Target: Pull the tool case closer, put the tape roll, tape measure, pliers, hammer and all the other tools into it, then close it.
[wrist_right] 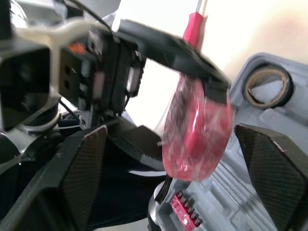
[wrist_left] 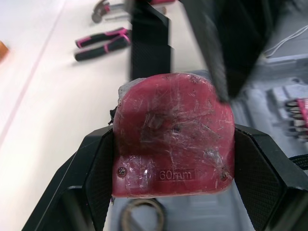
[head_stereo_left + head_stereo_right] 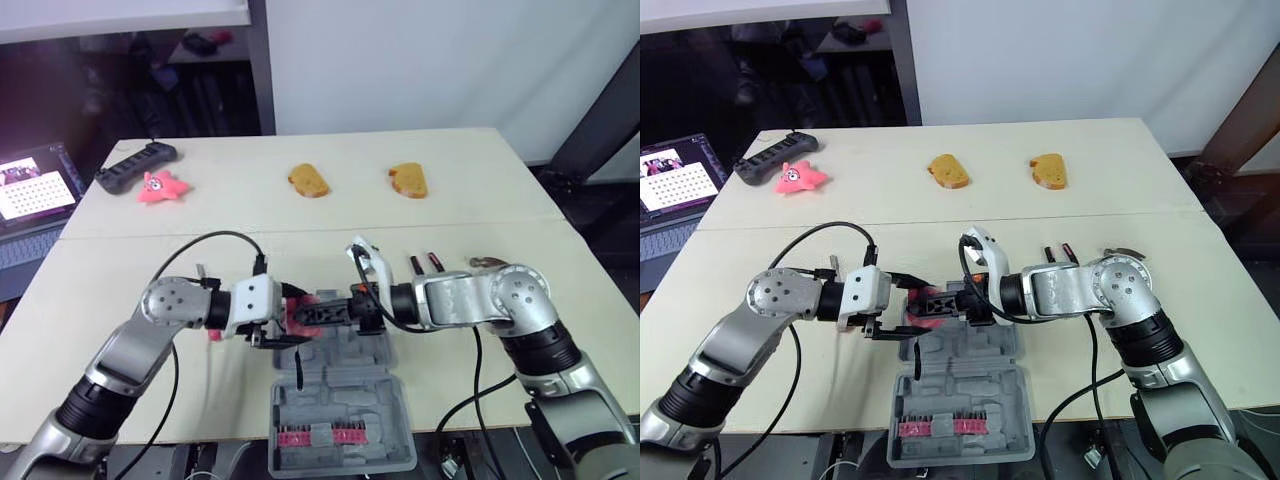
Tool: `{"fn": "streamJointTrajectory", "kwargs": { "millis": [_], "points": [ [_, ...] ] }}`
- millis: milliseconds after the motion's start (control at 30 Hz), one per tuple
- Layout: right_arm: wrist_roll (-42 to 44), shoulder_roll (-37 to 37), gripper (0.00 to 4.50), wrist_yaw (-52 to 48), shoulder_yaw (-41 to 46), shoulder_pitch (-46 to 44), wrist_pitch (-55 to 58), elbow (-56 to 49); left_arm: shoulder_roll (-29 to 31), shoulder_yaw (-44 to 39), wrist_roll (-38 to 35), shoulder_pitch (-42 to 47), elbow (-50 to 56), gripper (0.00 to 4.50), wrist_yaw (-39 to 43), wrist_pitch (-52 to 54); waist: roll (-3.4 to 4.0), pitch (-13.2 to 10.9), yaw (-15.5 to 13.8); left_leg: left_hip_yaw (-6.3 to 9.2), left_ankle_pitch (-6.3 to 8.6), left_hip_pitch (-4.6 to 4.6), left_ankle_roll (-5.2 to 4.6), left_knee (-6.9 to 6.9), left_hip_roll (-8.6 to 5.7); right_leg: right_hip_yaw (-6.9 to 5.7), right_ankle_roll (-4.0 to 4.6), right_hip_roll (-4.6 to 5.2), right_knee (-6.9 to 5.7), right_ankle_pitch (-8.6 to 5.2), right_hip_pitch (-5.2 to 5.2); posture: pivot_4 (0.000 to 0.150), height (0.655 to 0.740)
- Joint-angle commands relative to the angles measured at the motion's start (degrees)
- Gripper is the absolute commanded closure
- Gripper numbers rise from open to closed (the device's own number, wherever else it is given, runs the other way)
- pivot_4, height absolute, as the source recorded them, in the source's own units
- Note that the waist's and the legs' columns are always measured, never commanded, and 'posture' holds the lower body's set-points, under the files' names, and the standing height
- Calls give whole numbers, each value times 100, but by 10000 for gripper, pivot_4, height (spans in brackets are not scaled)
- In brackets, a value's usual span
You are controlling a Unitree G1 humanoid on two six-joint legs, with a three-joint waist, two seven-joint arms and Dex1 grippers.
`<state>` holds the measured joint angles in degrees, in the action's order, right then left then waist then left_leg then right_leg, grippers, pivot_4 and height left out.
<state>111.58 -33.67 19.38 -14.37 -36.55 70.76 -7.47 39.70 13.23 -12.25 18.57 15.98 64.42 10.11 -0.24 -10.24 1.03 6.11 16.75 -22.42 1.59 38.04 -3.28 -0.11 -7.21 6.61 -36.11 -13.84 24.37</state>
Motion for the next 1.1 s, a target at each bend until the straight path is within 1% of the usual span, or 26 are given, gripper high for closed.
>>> {"fn": "streamJointTrajectory", "kwargs": {
  "millis": [33, 167, 200, 333, 400, 433, 467, 600, 733, 800, 833, 867, 900, 933, 1000, 1100],
  "points": [
    [142, 23, 18588, -8, 105, -99, -102, -81, -20, -44, 9, 6, 35, 15787, -11, -189, 0, 0, 0, 0, 0, 0, 0, 0, 0, 0, 0, -2, 0, 0, 0, 1500, 7400],
    [142, 58, 37850, -34, 192, -113, -135, -60, -28, -38, -7, -34, 6, 15787, 18, -267, 0, 0, -6, 1, 0, 0, 0, 0, 1, 0, 0, -2, 0, 0, 0, 1500, 7400],
    [142, 56, 39934, -48, 211, -111, -137, -62, -40, -36, 2, -35, 2, 15787, 4, -284, 1, 1, -9, 1, 0, 0, 0, 0, 1, 0, 0, -2, 1, 0, 0, 1500, 7400],
    [142, 61, 39938, -124, 263, -82, -137, -98, -69, -21, 13, -39, -19, 15787, -27, -357, 1, 1, -12, 0, 0, 0, 0, 0, 0, 1, 0, -1, 0, 0, 0, 1500, 7400],
    [142, 83, 39938, -183, 341, -18, -154, -119, -105, -70, -142, -45, -34, 5167, 38, -364, 1, 0, -12, 0, 0, 0, 0, 0, 0, 1, 0, -1, 0, 0, 0, 1500, 7400],
    [142, 72, 40061, -209, 375, 10, -156, -124, -105, -105, -256, -48, -29, 853, 98, -313, 1, 0, -8, 0, 0, 0, 0, 0, 0, 1, 0, -1, 0, 0, 0, 1500, 7400],
    [142, 46, 40067, -232, 410, 43, -159, -132, -105, -147, -370, -57, -22, 134, 166, -275, 1, 0, -7, 1, 0, 0, 0, 0, 1, 1, 0, -2, 0, 0, 0, 1500, 7400],
    [142, -264, 40067, -364, 708, 269, -146, -87, -79, -478, -847, -146, -30, 134, 300, -118, 1, 0, -16, 1, 0, 0, 0, 0, 1, 1, 0, -2, 0, 0, 0, 1500, 7400],
    [142, -748, 40067, -682, 1111, 461, -35, 92, 317, -862, -1354, -523, 69, 134, 675, 132, 2, 0, -12, 0, 1, -1, -1, 0, 1, 1, 0, 0, 2, 0, 0, 1500, 7400],
    [142, -1435, 40067, -906, 1499, 777, 189, 344, 630, -1191, -1588, -978, -1, 134, 895, 261, 4, -1, -13, -3, 1, 0, -2, 0, 1, 2, 0, -1, 1, 0, 0, 1500, 7400],
    [142, -1812, 40067, -1117, 1706, 994, 341, 437, 727, -1318, -1536, -1223, -142, 134, 992, 67, 5, -1, -27, -2, 2, -1, -4, 0, 2, 2, 0, -1, 2, -1, 0, 1500, 7400],
    [142, -2132, 40067, -1314, 1854, 1205, 463, 492, 767, -1408, -1484, -1415, -282, 134, 1066, -143, 7, -3, -43, -6, 7, -1, -12, 0, 2, 2, 0, 0, 6, -2, -1, 1500, 7400],
    [142, -2433, 40067, -1500, 1942, 1442, 574, 495, 671, -1529, -1642, -1583, -405, 134, 1204, -316, 10, -4, -56, -6, 9, -1, -16, -1, 1, 2, -1, 2, 7, -3, -2, 1500, 7400],
    [142, -2634, 40067, -1632, 1983, 1604, 630, 483, 589, -1609, -1780, -1684, -471, 134, 1299, -418, 11, -5, -59, -11, 10, -4, -17, -1, 1, 1, -1, 2, 12, -4, -3, 1500, 7400],
    [142, -3025, 40067, -1836, 2040, 2047, 735, 475, 538, -1607, -1663, -1888, -706, 134, 1502, -758, 8, -5, -47, -28, 10, -3, -17, 2, 6, 0, 0, 1, 10, -3, -5, 1500, 7400],
    [142, -3419, 40067, -1917, 2025, 2618, 753, 391, 531, -1551, -1565, -2119, -846, 134, 1671, -961, 12, -3, -32, -35, 10, 5, -17, 4, 11, 0, 1, 1, 8, -2, -14, 1500, 7400]
  ]
}}
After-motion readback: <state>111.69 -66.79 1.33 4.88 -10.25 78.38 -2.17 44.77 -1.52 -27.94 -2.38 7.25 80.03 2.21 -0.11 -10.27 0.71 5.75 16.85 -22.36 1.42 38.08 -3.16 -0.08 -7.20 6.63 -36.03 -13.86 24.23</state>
